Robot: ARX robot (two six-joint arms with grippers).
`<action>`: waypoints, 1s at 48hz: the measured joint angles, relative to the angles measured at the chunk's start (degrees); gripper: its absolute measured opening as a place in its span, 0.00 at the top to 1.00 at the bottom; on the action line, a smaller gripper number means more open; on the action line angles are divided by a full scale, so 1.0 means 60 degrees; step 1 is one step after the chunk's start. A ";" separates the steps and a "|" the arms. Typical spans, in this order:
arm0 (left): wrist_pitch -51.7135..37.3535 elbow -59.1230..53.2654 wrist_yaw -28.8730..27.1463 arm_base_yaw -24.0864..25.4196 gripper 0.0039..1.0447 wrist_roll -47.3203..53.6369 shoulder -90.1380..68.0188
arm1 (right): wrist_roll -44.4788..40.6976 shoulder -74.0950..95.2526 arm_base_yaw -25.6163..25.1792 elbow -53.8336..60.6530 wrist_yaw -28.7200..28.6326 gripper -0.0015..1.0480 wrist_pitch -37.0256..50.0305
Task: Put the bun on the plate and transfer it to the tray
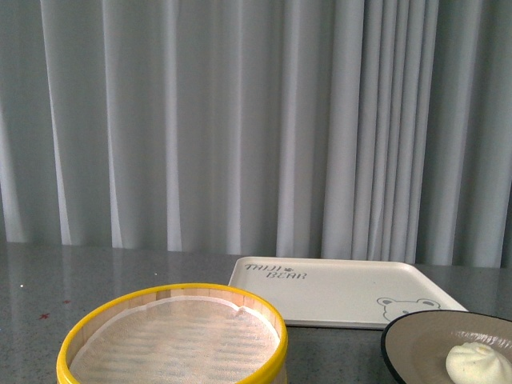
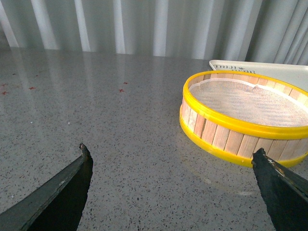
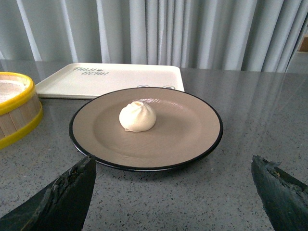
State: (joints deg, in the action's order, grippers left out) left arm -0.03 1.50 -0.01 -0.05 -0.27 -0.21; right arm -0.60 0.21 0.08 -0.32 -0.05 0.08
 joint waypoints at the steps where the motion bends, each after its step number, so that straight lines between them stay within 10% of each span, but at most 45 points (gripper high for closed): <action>1: 0.0000 0.0000 0.0000 0.0000 0.06 0.0000 0.0000 | 0.0000 0.0000 0.0000 0.0000 0.0000 0.08 0.0000; 5: 0.0000 0.0000 0.0000 0.0000 0.06 0.0000 0.0000 | 0.0000 0.0011 0.0011 0.0000 0.0069 0.08 0.0004; 8: 0.0000 0.0000 0.0000 0.0000 0.06 0.0000 0.0000 | -0.0087 0.0951 0.0994 -0.0153 0.2980 0.08 0.0696; 11: 0.0000 0.0000 -0.0025 0.0000 0.06 0.0000 0.0000 | -0.0809 0.1912 0.1457 -0.0510 0.3748 0.08 0.0878; 31: 0.0000 0.0000 0.0000 0.0000 0.06 0.0000 0.0000 | -1.2484 0.5045 -0.0623 -0.2371 -0.1902 0.08 -0.0718; 48: 0.0000 0.0000 -0.0004 0.0000 0.06 0.0000 0.0000 | -1.6622 0.8215 -0.1654 -0.2626 -0.3446 0.08 0.1880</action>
State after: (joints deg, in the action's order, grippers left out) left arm -0.03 1.50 -0.03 -0.05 -0.27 -0.21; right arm -100.33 49.50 -9.85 -16.08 -20.73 11.35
